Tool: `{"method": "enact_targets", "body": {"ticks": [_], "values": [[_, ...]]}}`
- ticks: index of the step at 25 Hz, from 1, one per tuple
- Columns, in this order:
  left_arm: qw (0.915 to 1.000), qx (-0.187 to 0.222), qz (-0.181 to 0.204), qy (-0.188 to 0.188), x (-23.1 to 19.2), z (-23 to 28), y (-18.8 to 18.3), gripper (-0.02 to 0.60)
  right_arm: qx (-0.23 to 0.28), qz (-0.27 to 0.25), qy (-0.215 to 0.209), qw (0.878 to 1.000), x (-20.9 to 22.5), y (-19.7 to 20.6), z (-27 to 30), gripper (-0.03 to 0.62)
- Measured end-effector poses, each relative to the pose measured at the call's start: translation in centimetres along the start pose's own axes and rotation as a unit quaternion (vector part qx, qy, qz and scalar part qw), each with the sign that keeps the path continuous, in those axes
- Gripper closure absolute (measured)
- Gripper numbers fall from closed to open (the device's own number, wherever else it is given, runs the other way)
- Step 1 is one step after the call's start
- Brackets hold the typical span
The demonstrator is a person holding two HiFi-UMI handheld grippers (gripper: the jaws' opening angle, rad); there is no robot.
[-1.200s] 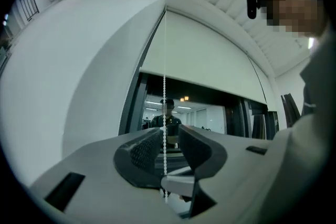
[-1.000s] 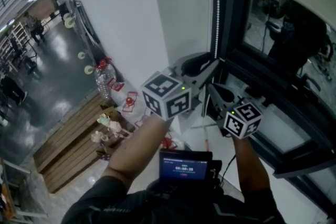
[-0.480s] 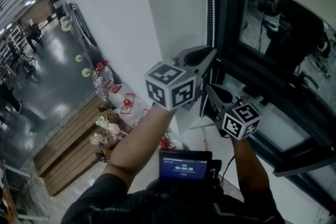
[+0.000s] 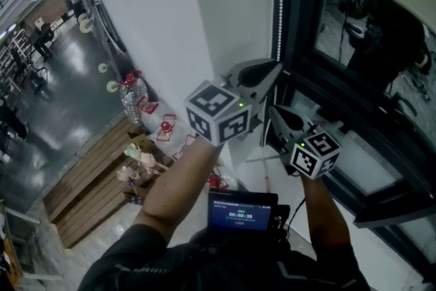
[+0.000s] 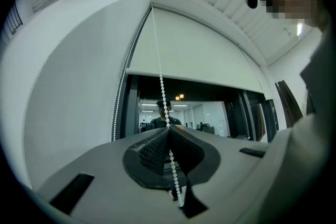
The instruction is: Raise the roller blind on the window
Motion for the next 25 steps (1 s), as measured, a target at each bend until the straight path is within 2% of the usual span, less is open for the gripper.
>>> {"method": "enact_targets", "body": {"ticks": [7,17,20,23,24,25], "values": [[0.9997,-0.018,-0.011,-0.016,-1.2,-0.8,3.1,0.588,-0.038,0.023,-0.004,0.999,-0.7,3.1,0.5,0.591],[0.9944,-0.091,-0.036,-0.040,-2.9,-1.4,11.1,0.586,-0.128,0.057,-0.005,0.990,-1.6,10.6,-0.1,0.591],[0.9935,-0.096,-0.042,-0.045,-3.3,-1.7,12.5,0.588,-0.142,0.066,0.004,0.988,-1.7,12.0,-0.5,0.591],[0.9938,-0.095,-0.040,-0.042,-3.1,-1.8,12.6,0.586,-0.155,0.055,0.005,0.986,-1.6,12.4,-0.7,0.589],[0.9939,-0.094,-0.040,-0.042,-3.1,-1.8,12.7,0.588,-0.168,0.040,0.000,0.985,-1.7,12.3,-0.8,0.588],[0.9940,-0.093,-0.041,-0.042,-3.0,-1.9,12.7,0.588,-0.182,0.018,-0.004,0.983,-1.8,12.1,-1.1,0.561]]}}
Point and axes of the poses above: the fingertips, and each gripper's own axes: z forward along the fingers, x to its right, y out of its underside, the point moved 5 cm from there along -z, backward along the fingers, and after that the axes turned 15 degrees about -z, right-handed, at the moved point
